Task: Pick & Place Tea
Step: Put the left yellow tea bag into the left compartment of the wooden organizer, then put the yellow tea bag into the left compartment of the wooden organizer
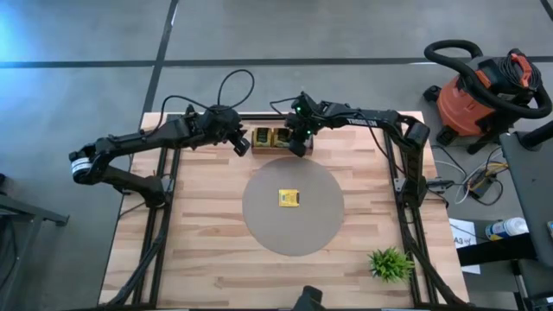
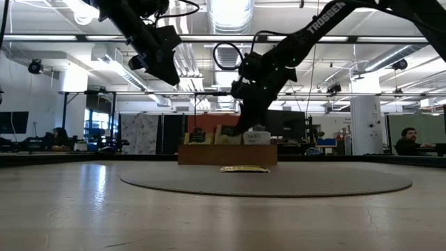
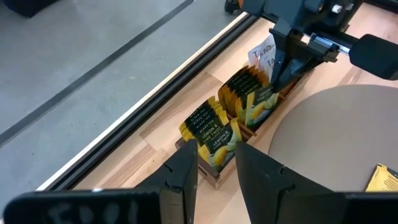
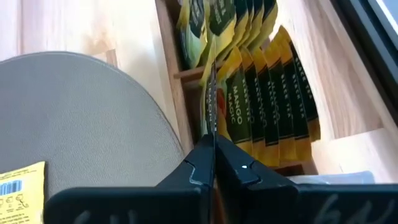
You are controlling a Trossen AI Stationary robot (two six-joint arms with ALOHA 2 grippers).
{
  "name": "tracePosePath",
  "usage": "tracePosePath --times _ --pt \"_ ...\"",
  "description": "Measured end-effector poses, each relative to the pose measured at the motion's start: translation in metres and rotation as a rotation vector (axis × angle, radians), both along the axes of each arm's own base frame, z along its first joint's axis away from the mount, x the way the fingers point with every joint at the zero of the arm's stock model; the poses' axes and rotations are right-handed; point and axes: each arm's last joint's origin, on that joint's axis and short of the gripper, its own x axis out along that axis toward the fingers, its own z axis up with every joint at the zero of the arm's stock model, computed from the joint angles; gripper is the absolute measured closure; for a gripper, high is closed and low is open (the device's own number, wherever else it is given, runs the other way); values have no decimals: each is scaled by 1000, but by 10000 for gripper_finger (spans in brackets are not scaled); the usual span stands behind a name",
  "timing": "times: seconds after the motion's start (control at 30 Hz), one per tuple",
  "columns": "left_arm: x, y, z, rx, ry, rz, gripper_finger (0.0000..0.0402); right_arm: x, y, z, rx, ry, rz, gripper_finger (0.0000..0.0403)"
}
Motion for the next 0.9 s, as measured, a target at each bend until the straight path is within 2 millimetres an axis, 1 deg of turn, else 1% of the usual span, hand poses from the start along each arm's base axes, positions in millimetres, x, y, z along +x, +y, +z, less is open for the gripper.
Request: tracePosePath --times 0.2,0.4,0.53,0.7,0.77,0.9 --pt "0 0 0 -4 -2 -5 298 1 0 3 2 -7 -7 389" --pt "0 0 0 -4 -3 -5 298 3 0 6 2 -12 -22 359" --pt "1 0 1 0 -10 -6 298 10 1 11 -32 -46 -9 339" --pt "1 0 1 6 -13 -9 298 10 6 10 -17 -20 -11 313" --pt "1 0 1 4 -14 -12 298 7 7 14 1 -12 -27 305" --pt "2 -1 1 -37 -35 -69 298 -3 16 33 9 7 4 293"
